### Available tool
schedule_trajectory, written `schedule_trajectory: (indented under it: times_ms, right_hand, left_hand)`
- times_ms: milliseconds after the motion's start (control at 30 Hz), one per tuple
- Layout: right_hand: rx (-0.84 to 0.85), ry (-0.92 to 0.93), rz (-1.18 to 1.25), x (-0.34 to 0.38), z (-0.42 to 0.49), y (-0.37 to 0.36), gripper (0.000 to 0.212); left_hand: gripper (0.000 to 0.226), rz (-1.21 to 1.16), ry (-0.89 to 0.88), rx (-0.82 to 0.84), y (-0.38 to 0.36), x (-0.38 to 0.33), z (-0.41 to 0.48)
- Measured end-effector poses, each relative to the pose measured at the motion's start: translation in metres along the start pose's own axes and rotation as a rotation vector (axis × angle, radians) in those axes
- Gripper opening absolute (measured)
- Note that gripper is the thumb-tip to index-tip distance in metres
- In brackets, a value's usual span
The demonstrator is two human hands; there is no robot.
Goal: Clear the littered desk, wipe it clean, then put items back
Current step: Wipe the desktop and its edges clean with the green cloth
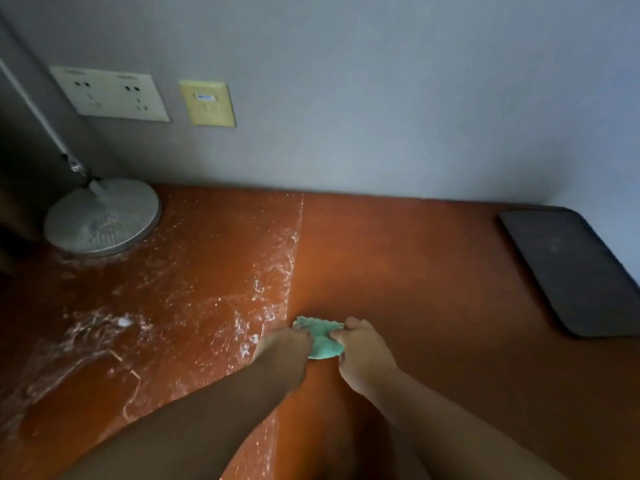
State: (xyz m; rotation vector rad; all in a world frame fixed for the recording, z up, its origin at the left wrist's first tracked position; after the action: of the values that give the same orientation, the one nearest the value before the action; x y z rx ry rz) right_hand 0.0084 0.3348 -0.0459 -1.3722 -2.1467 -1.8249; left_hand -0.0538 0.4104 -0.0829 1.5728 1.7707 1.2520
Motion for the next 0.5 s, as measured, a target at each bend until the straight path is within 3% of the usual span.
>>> schedule_trajectory:
  times_ms: [233,500]
  right_hand:
    - [0.030,-0.073,0.023,0.019,-0.113,-0.065,0.047]
    - [0.059,-0.088,0.001,0.054,-0.171,-0.112,0.048]
  left_hand:
    - [0.043,-0.028,-0.065,-0.013,-0.062,-0.042,-0.108]
    - [0.039,-0.213,-0.081,-0.063,-0.102,-0.039,-0.181]
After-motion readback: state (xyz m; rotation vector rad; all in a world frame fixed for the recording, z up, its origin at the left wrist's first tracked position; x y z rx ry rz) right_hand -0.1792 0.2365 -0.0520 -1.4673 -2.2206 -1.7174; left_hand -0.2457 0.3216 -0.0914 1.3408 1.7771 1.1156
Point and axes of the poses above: each hand's wrist, its own z-axis towards the middle knuckle, its own y-axis out of the back of the hand, x = y × z, the point moved 8 cm from there along z, towards the middle knuckle, and after that the axes turned 12 degrees about z, right-handed, at the moved point
